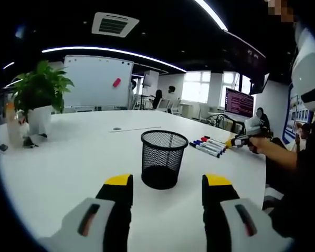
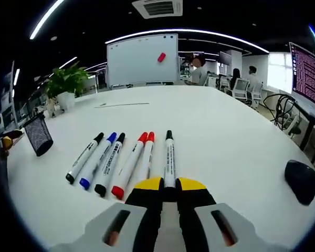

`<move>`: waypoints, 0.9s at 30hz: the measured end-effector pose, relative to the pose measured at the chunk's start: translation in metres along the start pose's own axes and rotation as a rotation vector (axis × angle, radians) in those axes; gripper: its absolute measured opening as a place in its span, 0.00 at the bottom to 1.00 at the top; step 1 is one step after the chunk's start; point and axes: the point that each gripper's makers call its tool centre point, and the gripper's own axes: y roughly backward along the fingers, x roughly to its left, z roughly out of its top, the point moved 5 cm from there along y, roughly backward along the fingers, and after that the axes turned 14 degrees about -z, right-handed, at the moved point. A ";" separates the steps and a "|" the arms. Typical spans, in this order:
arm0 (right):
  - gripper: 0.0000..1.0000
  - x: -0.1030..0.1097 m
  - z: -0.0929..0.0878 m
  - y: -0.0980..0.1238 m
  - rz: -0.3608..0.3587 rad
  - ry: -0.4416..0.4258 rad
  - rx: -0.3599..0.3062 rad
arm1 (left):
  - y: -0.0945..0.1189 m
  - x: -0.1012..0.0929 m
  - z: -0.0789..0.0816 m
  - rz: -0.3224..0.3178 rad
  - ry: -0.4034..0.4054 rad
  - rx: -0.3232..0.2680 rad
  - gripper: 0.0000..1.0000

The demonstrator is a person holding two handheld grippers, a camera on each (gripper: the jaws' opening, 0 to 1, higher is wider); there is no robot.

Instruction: Pick up the whiteboard markers from the pen holder and place them facing the whiteboard neatly

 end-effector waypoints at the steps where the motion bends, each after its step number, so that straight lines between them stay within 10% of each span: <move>1: 0.13 0.000 0.000 0.000 0.003 0.001 -0.001 | 0.000 0.000 0.000 0.000 0.001 0.000 0.54; 27: 0.24 -0.003 0.007 0.010 0.090 -0.137 -0.038 | 0.004 0.002 0.001 0.015 0.002 -0.011 0.54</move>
